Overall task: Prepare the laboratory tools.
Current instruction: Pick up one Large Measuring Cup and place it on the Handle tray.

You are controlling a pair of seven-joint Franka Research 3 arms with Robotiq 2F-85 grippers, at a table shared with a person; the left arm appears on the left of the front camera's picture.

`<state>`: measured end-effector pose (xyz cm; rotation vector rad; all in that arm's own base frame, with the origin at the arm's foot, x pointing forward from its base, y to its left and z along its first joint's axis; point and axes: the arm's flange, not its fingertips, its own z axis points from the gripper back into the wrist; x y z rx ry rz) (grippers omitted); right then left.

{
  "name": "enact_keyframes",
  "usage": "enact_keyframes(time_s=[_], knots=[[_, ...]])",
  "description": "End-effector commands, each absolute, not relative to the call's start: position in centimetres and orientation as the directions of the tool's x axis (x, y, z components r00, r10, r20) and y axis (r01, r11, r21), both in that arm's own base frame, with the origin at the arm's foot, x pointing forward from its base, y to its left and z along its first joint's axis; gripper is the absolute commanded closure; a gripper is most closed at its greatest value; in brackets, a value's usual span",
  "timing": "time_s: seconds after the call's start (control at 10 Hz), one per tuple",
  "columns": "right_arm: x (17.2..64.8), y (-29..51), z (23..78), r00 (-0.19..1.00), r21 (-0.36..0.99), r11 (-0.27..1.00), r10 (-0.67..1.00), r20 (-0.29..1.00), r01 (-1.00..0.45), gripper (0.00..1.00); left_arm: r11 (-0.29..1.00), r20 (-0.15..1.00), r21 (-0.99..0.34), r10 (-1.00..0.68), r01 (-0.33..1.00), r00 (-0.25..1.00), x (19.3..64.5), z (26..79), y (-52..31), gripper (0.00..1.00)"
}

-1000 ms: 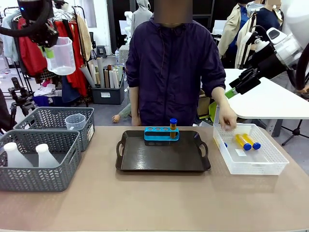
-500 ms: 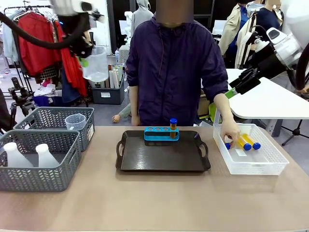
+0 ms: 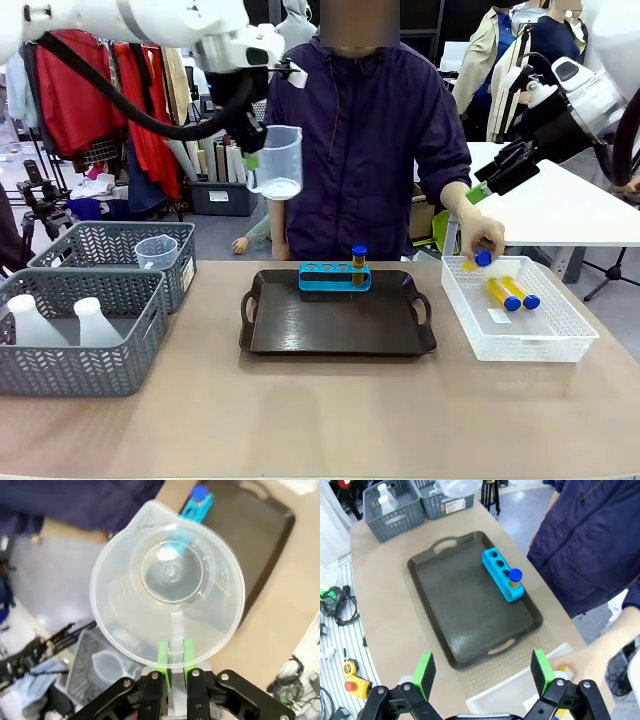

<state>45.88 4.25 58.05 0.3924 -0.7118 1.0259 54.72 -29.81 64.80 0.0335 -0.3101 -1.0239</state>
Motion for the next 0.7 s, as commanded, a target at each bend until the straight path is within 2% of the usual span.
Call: enact_keyframes(time_s=[0.0, 0.1, 0.3, 0.4, 0.6], knots=[[45.9, 4.3, 58.1, 0.319, -0.024, 0.474, 0.628, 0.710, -0.880, 0.00, 0.377, 0.238, 0.134, -0.910, 0.916, 0.340, 54.5, 63.2, -31.8, 1.00], [45.9, 4.3, 58.1, 0.319, -0.024, 0.474, 0.628, 0.710, -0.880, 0.00, 0.295, 0.228, 0.167, -0.940, 0.941, 0.254, 54.0, 62.5, -33.5, 1.00], [45.9, 4.3, 58.1, 0.319, -0.024, 0.474, 0.628, 0.710, -0.880, 0.00, 0.230, 0.234, 0.160, -0.953, 0.960, 0.190, 53.1, 62.2, -35.6, 1.00], [45.9, 4.3, 58.1, 0.319, -0.024, 0.474, 0.628, 0.710, -0.880, 0.00, 0.271, 0.246, 0.162, -0.942, 0.949, 0.226, 53.2, 62.5, -35.6, 1.00], [45.9, 4.3, 58.1, 0.319, -0.024, 0.474, 0.628, 0.710, -0.880, 0.00, 0.262, 0.220, 0.157, -0.949, 0.952, 0.225, 52.9, 61.5, -36.2, 1.00]])
